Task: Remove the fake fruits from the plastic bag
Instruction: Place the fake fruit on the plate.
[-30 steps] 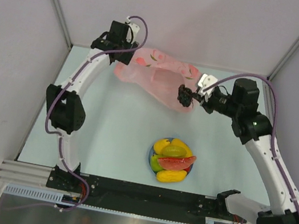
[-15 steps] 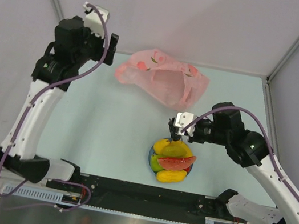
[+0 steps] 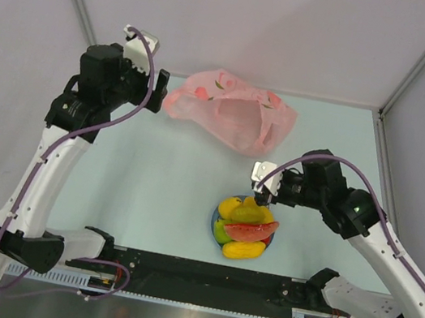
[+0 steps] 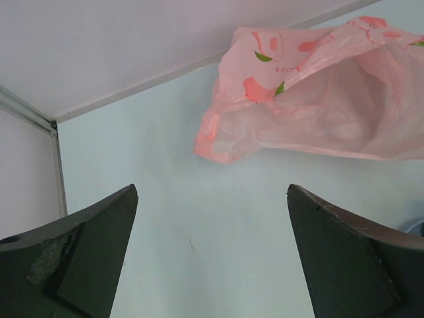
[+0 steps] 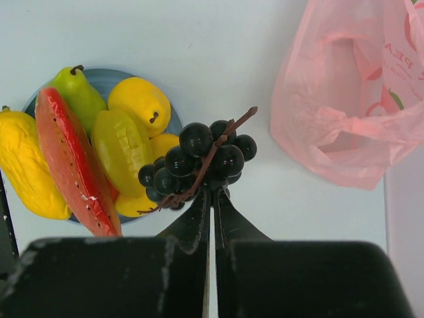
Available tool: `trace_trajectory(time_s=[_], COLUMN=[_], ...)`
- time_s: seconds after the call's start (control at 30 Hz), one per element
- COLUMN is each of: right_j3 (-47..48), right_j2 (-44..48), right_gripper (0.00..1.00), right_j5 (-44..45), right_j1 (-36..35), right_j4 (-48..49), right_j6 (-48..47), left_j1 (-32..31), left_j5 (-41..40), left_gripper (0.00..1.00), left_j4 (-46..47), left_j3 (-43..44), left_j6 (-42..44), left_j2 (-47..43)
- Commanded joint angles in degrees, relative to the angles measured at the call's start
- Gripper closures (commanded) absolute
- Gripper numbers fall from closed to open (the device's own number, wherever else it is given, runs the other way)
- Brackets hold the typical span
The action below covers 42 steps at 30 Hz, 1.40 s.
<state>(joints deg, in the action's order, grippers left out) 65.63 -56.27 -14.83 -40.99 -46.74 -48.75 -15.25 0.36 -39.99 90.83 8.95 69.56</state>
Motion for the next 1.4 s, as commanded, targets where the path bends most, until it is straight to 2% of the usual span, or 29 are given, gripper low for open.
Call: trace_trajectory(time_s=[0.0, 0.7, 1.37], right_j3=[0.2, 0.2, -0.76], right_j2=[1.95, 1.43, 0.72], right_gripper=[1.0, 1.0, 0.98], right_j5=[0.5, -2.31, -4.59], right_j1=[1.0, 0.91, -4.88], right_j4=[-1.33, -3.45, -5.2], right_j6=[-0.29, 0.59, -0.29], left_j1=[0.13, 0.04, 0.74], left_j5=[2.8, 4.03, 7.02], left_gripper=[0.0, 0.0, 0.0], left_j4=[1.14, 1.67, 1.14], left_j3=[-0.74, -2.06, -6.36], left_j6=[-1.04, -1.57, -2.1], left_j2=[-1.18, -1.09, -3.82])
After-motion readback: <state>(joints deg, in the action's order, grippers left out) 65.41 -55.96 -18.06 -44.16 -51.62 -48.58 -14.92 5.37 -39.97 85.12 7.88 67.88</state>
